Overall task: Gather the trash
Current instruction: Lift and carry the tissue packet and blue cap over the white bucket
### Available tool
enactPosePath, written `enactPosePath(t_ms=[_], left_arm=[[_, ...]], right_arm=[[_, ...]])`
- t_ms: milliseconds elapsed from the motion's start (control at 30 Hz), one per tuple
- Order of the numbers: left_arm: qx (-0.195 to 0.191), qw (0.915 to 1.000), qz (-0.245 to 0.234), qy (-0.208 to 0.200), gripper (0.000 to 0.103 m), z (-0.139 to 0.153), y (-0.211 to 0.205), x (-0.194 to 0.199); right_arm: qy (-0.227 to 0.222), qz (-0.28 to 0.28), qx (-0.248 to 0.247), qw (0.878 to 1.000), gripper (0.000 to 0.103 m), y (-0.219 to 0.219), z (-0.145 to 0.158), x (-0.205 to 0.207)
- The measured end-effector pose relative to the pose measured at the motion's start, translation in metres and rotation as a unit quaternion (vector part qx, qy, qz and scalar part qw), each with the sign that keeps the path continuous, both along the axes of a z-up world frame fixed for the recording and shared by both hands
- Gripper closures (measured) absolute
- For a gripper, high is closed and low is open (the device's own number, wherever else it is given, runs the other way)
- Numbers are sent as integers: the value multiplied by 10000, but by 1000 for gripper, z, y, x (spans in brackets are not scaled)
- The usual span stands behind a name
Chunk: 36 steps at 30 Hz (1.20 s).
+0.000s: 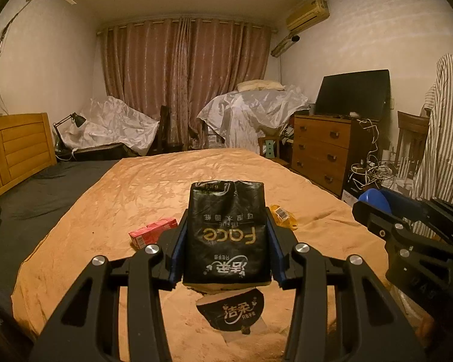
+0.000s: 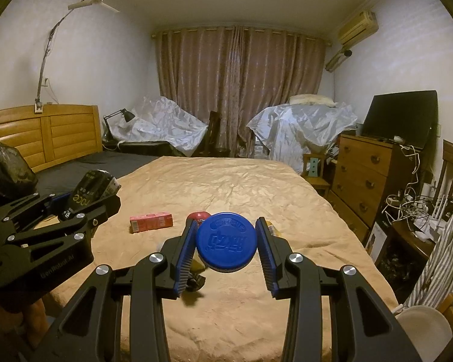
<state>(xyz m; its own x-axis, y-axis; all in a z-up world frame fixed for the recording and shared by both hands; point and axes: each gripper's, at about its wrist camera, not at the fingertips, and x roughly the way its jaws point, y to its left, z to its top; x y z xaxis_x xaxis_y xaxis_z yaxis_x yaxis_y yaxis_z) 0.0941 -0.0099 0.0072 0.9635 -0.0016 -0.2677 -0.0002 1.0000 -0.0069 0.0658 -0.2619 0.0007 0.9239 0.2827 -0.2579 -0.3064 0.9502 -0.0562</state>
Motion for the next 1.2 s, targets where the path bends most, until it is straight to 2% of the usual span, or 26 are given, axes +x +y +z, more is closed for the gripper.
enactPosePath(t_ms=[367, 600, 900, 1200], left_arm=[[-16, 10000, -23, 15, 60, 0, 3, -4], [2, 9996, -268, 72, 60, 2, -6, 1], [-28, 9954, -940, 182, 60, 3, -60, 13], [-31, 9851, -1685, 354, 60, 1, -125, 23]], right_arm=[[54, 16, 11, 10000, 62, 1, 1, 2], [136, -94, 7, 9999, 62, -12, 4, -1], [317, -617, 81, 9976, 62, -85, 10, -16], [494, -1315, 11, 9901, 62, -187, 4, -29]])
